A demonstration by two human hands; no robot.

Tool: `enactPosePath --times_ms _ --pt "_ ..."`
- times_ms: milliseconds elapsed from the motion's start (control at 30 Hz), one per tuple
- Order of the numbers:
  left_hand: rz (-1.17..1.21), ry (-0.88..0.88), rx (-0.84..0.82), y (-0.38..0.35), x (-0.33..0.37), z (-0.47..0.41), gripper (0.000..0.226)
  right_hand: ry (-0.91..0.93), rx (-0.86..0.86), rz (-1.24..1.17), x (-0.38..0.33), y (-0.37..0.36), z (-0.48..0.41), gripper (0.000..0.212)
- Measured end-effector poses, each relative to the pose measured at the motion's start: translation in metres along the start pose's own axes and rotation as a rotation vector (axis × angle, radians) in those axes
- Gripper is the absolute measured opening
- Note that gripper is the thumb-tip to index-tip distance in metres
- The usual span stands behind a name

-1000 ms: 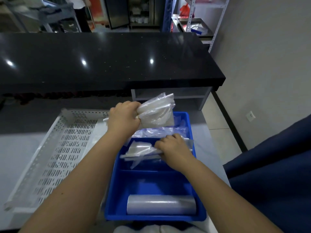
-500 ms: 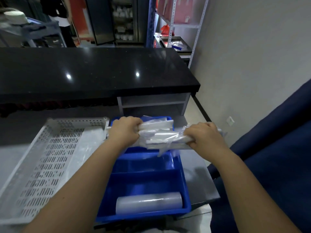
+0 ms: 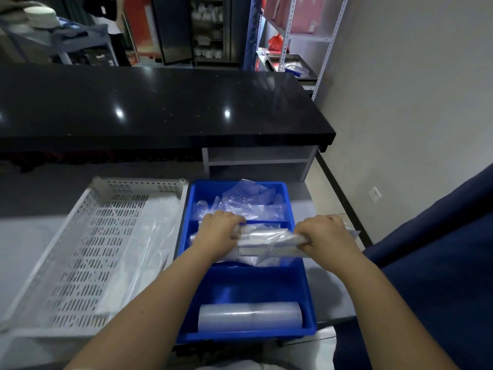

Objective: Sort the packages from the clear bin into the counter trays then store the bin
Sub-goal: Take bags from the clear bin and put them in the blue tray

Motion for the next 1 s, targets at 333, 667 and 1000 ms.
enactPosePath --times_ms 333,667,1000 --pt "0.219 0.172 0.505 0.073 -0.050 0.030 0.028 0.073 0.060 -0.027 -0.070 -0.024 -0.046 0.008" --pt "0.000 0.058 0.013 -0.002 -0.012 0.062 0.030 0.070 -0.210 -0.069 -0.089 -0.102 -0.038 0.010" --pt "-0.086 0.280 0.188 0.047 -0.021 0.077 0.040 0.239 0.353 -0.461 -0.116 -0.044 -0.041 0.033"
Point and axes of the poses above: each hand's wrist, its own z-axis away from the middle knuckle, its own y-axis out of the back of the hand, x = y × z, the point moved 2 cm from there along -z, towards the middle knuckle, and after that the axes turned 13 degrees about x, right-handed, at the moved point
